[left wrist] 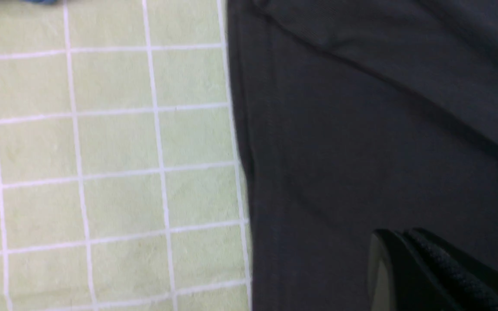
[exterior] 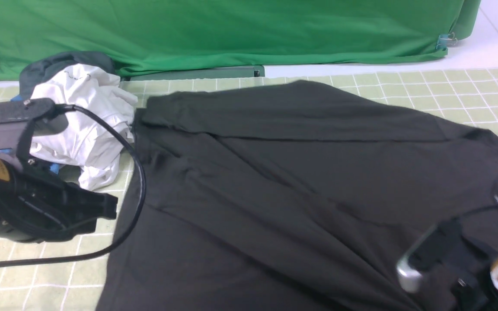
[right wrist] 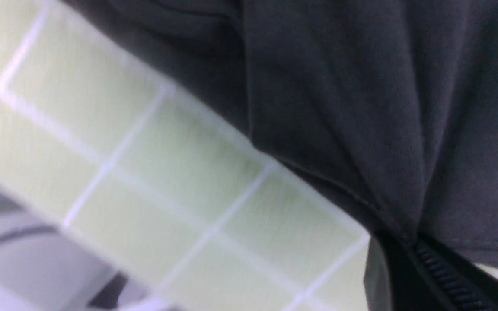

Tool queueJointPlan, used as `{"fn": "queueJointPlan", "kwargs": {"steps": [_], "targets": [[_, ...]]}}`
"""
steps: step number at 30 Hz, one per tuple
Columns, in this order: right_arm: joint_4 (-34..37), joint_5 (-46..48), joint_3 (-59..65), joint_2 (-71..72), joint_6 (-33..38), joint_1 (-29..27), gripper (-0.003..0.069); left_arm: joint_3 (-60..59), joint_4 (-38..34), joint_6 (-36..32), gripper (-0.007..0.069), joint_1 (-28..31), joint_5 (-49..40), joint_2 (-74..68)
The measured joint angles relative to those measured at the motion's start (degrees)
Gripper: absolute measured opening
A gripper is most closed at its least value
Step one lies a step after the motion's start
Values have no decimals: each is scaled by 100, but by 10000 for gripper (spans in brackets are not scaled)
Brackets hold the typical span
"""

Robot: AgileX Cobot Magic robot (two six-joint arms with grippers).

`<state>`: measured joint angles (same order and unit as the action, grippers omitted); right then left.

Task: Fold a long-sleeved shirt over a green coffee tablecloth.
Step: 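Grab the top left corner of the dark shirt with the left gripper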

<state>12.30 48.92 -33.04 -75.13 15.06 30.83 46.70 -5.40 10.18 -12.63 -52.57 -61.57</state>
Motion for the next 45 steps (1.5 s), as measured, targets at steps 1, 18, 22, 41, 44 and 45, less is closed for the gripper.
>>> {"fn": "queueJointPlan", "kwargs": {"steps": [1,18,22,41,44,45], "targets": [[0,136,64,79,-5,0,9,0,-25,0,11,0,-45,5],[0,922,287,521,-618,0,386,555,-219,251,11,0,338,-969],[5,1091,94,984,-797,0,340,1269,-219,107,13,0,427,-1835],[10,560,-74,2957,-1081,0,302,4047,61,1488,465,0,621,-5456],[10,560,-74,2957,-1111,0,303,4316,100,1530,528,0,643,-5755],[10,560,-68,2957,-1114,0,303,4334,109,1539,531,0,644,-5755]]}}
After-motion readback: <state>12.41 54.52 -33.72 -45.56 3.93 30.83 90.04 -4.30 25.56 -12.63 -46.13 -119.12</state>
